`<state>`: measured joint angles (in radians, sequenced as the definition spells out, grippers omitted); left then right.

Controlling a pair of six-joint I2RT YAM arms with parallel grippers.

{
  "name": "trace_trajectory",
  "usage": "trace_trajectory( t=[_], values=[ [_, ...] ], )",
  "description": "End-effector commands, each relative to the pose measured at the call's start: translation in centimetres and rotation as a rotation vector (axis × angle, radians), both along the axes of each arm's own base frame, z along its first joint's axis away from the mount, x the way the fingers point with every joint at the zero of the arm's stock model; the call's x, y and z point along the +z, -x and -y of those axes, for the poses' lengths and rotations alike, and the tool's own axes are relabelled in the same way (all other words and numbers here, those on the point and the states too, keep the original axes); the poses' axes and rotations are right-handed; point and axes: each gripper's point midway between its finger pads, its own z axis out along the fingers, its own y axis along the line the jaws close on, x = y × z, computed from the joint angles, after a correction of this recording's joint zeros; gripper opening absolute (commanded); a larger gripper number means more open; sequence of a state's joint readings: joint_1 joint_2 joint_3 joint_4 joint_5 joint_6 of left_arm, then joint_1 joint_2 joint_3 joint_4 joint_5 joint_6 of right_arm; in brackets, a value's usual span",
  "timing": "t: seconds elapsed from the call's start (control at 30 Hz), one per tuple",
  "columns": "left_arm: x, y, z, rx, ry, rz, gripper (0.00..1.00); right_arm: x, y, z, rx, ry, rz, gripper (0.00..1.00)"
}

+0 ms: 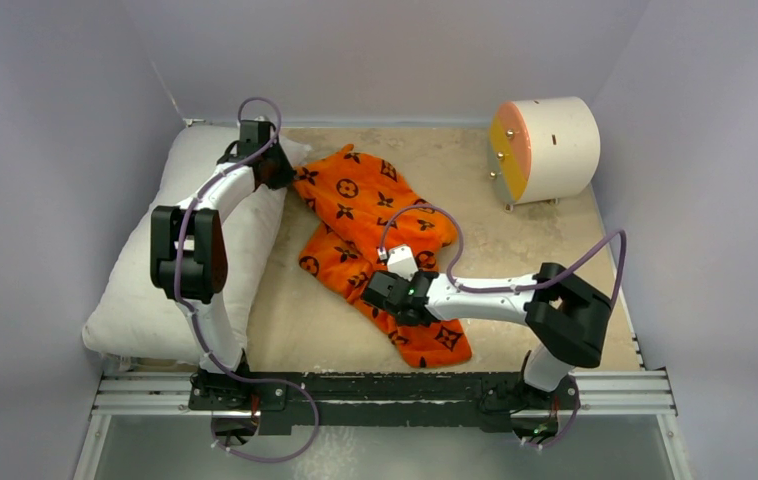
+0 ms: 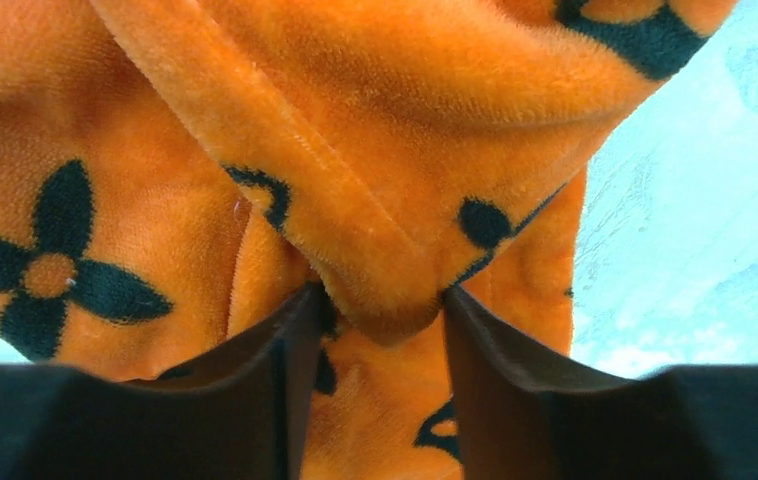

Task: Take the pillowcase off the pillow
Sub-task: Fold the pillowcase at the center of the board.

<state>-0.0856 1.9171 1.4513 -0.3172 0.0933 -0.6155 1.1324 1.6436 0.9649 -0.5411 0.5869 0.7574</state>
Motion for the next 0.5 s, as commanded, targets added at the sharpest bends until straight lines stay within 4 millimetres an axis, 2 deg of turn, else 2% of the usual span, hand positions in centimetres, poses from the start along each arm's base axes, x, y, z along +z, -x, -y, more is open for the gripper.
trace_trajectory(
  t=[0.0, 0.33, 0.47],
  values=[
    [4.0, -1.5, -0.8, 0.000, -0.014, 0.104, 0.00, 0.4, -0.1, -1.1, 0.021, -0.031, -0.006, 0.41],
    [4.1, -1.3, -1.2, 0.002, -0.015, 0.101, 0.00, 0.3, -0.5, -1.1, 0.007, -0.006, 0.003, 0.00],
    [4.6, -1.3, -1.5, 0.005, -0.016, 0.107, 0.00, 1.1, -0.6, -0.7, -0.014, -0.009, 0.022, 0.00]
  ],
)
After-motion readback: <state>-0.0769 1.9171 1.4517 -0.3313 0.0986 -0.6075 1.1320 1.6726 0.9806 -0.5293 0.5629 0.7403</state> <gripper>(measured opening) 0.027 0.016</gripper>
